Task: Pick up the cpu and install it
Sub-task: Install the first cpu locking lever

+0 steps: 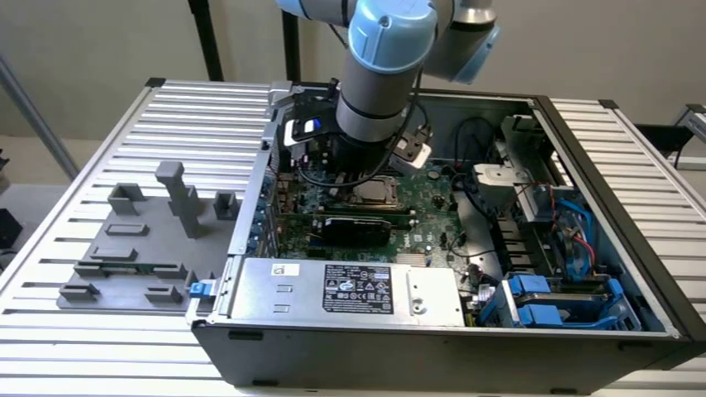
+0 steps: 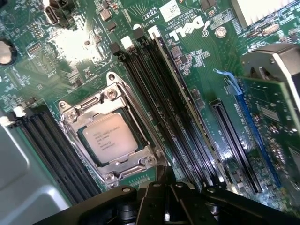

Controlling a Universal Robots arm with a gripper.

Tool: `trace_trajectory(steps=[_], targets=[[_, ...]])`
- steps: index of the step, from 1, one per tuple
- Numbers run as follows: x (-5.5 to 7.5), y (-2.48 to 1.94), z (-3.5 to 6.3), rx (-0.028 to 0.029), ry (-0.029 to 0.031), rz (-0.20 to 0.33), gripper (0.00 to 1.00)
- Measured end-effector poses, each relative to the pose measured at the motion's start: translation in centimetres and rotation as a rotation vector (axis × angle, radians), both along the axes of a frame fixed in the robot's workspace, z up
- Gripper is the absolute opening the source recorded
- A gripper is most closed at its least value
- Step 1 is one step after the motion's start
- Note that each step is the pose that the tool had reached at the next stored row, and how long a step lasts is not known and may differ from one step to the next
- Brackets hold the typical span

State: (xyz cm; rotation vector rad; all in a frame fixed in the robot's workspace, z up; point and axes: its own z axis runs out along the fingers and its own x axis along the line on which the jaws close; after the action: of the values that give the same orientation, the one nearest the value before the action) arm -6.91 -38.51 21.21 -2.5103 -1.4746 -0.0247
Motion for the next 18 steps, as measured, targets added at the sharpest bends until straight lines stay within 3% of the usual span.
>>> trace_trajectory(steps=[8,18], targets=[[0.0,0.0,3.32,-0.0002,0.0041,0.0,0.11],[0.0,0.0,3.41,0.0038,0.0045,0.0,0.11]])
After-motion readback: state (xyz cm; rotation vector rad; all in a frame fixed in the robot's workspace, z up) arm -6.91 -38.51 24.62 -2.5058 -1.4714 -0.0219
